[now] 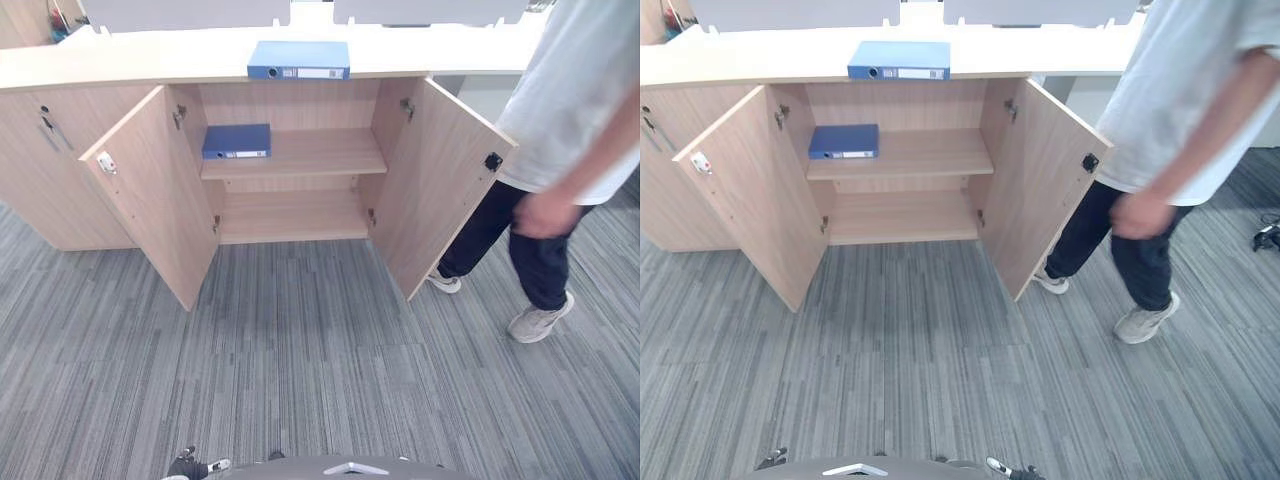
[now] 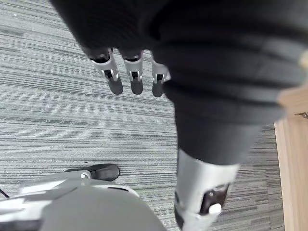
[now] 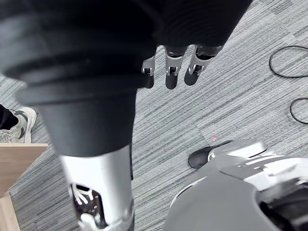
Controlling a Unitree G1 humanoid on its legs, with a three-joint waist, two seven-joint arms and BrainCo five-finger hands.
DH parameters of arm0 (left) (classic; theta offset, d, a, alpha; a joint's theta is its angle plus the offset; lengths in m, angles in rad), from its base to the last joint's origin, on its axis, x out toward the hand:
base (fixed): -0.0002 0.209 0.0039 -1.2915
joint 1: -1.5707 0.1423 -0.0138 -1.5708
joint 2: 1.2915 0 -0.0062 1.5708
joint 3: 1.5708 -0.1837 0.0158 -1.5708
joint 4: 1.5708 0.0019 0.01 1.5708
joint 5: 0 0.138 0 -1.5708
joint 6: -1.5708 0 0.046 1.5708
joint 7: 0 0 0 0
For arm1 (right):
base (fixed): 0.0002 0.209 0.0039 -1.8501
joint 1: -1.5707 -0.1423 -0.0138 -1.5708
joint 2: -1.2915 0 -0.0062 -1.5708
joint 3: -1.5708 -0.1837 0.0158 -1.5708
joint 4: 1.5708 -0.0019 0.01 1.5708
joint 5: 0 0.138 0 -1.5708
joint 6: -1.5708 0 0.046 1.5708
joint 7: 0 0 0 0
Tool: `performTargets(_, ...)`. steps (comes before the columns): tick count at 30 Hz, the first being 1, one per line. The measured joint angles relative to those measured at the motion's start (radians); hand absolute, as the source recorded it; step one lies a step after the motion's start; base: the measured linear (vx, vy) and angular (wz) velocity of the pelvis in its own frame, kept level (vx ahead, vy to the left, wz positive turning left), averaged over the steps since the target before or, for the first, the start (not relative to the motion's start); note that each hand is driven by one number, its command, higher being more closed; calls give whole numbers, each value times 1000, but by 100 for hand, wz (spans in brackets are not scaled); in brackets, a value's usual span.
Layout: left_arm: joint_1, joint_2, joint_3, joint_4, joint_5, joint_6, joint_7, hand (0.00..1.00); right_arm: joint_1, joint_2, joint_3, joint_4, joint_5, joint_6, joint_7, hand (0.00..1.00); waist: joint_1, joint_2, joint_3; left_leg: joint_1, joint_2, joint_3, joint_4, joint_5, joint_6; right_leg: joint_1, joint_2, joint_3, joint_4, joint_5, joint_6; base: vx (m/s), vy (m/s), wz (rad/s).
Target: Walk over to the cabinet, pick up the folder, carry it to the office cabinet, place the folder inside the office cabinet, then close the office cabinet door
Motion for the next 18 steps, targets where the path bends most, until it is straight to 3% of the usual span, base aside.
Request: performTargets(18, -22, -1, -10, 26, 1, -2, 3, 0, -70, 16, 3, 0, -8, 0, -2, 0, 0, 4, 26, 15, -2, 10, -8, 0, -9, 33, -1, -2, -43, 20, 2, -27, -9, 0)
